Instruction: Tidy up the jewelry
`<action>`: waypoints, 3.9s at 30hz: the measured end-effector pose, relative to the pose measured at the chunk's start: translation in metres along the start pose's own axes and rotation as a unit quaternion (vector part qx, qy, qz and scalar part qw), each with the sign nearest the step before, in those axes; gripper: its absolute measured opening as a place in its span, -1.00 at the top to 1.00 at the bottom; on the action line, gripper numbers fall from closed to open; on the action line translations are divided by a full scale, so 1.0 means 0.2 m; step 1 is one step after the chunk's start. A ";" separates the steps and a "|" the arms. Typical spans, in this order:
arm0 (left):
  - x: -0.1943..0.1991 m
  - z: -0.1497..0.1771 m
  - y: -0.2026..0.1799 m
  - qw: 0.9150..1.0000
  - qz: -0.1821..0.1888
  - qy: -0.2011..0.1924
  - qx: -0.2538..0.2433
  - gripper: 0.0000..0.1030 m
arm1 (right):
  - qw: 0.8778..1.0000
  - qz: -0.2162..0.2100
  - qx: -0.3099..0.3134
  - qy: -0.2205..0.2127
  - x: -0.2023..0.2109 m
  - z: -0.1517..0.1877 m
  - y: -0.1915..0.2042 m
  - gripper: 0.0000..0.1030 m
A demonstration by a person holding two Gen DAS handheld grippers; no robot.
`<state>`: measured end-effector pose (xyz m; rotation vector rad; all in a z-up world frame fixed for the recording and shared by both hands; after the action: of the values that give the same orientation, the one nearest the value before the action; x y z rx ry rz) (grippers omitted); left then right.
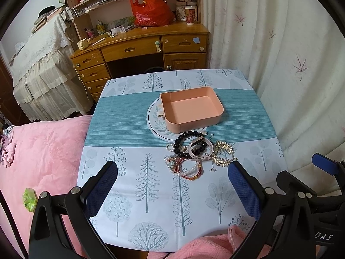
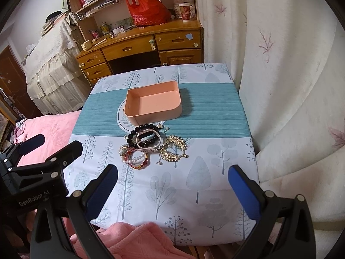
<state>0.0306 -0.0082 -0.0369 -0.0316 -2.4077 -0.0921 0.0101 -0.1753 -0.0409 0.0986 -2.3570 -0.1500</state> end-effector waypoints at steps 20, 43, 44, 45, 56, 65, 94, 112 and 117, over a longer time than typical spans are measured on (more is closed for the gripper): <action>-0.12 0.02 0.00 0.998 0.028 0.059 0.011 -0.98 | 1.000 -0.012 -0.019 0.003 -0.05 0.05 -0.05 -0.99; -0.76 0.50 -0.03 0.993 0.082 0.075 0.026 -0.78 | 0.979 -0.018 0.198 -0.049 -0.71 0.45 0.02 -0.99; -0.79 0.51 -0.01 0.993 0.083 0.078 0.039 -0.71 | 0.978 -0.019 0.201 -0.045 -0.75 0.45 0.03 -0.99; -0.81 0.52 0.00 0.992 0.086 0.080 0.051 -0.66 | 0.978 -0.024 0.202 -0.039 -0.79 0.45 0.03 -0.99; -0.91 0.57 0.00 0.983 0.110 0.094 0.114 0.09 | 0.974 -0.057 0.216 -0.030 -0.99 0.44 0.09 -0.99; -0.92 0.61 0.06 0.977 0.108 0.102 0.151 0.77 | 0.977 -0.087 0.193 -0.016 -1.07 0.42 0.11 -0.99; -0.43 0.16 0.11 0.983 0.145 0.067 0.085 0.90 | 0.995 -0.086 0.046 0.005 -0.81 0.30 -0.02 -0.46; -0.42 -0.52 0.08 0.986 0.156 -0.046 0.034 0.89 | 0.982 -0.124 0.080 -0.114 -0.68 -0.27 0.10 -0.47; -0.58 -0.64 0.07 0.986 0.151 -0.060 0.034 0.89 | 0.979 -0.132 0.073 -0.135 -0.79 -0.38 0.12 -0.47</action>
<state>0.2019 -0.0030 -0.0190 -0.3788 -2.4938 0.1360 0.1749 -0.1389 -0.0931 0.4905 -2.6165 -0.1249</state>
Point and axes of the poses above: each gripper's, at about its wrist camera, not at the fingertips, and x roughly against the way its jaws point, y to its left, z to its underside, the point moved 5 cm from there along -x, roughly the way its jaws point, and after that the axes turned 14 degrees about -y, right-handed, at the moved point
